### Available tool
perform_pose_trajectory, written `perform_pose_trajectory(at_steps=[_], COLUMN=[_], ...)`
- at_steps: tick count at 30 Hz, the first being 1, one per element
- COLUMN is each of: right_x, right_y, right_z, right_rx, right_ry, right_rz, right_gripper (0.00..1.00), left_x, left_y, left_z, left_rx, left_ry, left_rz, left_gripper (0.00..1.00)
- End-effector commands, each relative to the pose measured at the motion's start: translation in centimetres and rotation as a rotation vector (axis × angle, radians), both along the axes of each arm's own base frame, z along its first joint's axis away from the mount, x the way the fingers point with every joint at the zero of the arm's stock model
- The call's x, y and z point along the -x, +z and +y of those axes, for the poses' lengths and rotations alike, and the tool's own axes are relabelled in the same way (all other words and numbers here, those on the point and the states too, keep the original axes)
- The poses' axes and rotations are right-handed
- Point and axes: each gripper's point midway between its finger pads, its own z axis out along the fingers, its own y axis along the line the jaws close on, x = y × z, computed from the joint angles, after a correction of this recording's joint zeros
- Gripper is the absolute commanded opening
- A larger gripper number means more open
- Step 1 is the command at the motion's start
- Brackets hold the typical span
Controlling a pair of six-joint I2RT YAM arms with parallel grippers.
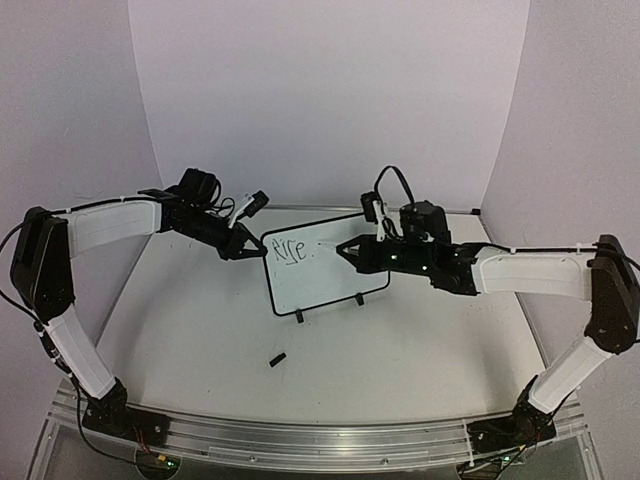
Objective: Write a sentence on the whiteboard
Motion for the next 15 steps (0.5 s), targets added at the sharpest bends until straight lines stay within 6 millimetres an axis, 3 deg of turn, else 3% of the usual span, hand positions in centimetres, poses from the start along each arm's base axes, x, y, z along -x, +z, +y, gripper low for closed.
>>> perform_pose_trajectory(at_steps=[1,15], right_x=[-1.5,-3.7], right_y=[2.0,2.1], right_z=[-2.1,-1.5], right_rx=[-0.014,-0.016], right_ry=[-0.097,-0.086], right_rz=[-0.053,-0.057], right_gripper=[0.00,0.00], left_x=[1.2,1.3], left_y=[-3.2,-3.5], left_z=[0.4,0.4], left_rx=[-0.102,-0.109], left_ry=[-0.006,-0.009], left_rz=[0.078,0.083], left_gripper=[0.00,0.00])
